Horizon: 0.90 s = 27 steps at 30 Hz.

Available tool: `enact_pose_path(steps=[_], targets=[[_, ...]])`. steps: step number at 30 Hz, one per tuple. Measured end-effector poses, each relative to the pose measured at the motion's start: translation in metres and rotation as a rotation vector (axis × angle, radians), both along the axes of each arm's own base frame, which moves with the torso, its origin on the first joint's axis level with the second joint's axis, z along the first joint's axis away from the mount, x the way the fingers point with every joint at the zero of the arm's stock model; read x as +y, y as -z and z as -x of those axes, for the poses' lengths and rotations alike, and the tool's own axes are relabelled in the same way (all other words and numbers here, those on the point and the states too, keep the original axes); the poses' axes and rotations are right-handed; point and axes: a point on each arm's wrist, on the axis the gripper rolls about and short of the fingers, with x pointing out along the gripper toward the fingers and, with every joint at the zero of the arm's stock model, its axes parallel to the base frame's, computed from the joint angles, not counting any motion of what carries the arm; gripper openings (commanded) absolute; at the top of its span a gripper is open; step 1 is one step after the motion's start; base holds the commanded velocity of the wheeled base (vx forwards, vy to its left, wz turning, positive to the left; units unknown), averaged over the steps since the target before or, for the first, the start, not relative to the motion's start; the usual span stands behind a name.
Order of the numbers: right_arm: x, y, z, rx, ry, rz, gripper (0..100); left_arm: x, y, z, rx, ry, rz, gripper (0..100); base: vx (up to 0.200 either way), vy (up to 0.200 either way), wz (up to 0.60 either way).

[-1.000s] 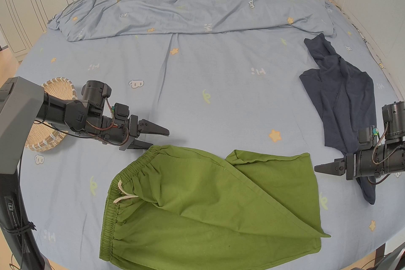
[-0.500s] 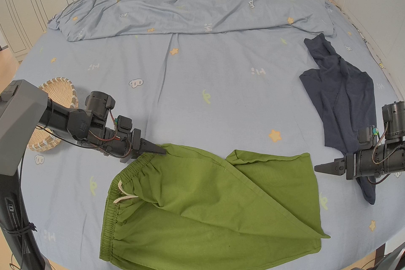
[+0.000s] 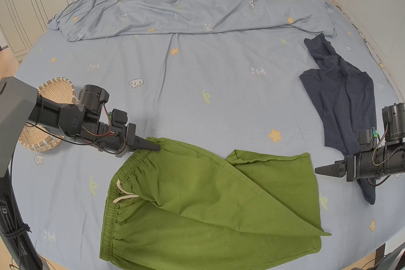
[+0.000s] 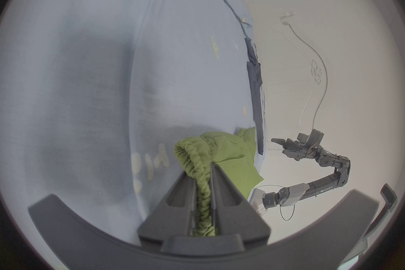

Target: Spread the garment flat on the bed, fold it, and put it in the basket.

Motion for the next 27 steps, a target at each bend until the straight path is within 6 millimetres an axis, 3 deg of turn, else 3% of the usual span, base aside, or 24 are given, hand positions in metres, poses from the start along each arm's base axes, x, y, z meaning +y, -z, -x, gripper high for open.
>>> enact_pose_path(steps=[10, 18, 27], targets=[[-0.011, 0.022, 0.016, 0.098, 0.039, -0.002, 100, 0.009, -0.022, 0.006, -0.057, -0.023, 0.009, 0, 0.0, 0.0, 0.0], [-0.024, 0.043, 0.033, 0.197, 0.056, -0.077, 100, 0.015, -0.025, 0.004, -0.072, -0.039, 0.01, 0, 0.0, 0.0, 0.0], [-0.021, 0.06, 0.048, 0.249, 0.036, -0.084, 100, 0.018, -0.021, -0.002, -0.069, -0.049, 0.009, 0, 0.0, 0.0, 0.0]])
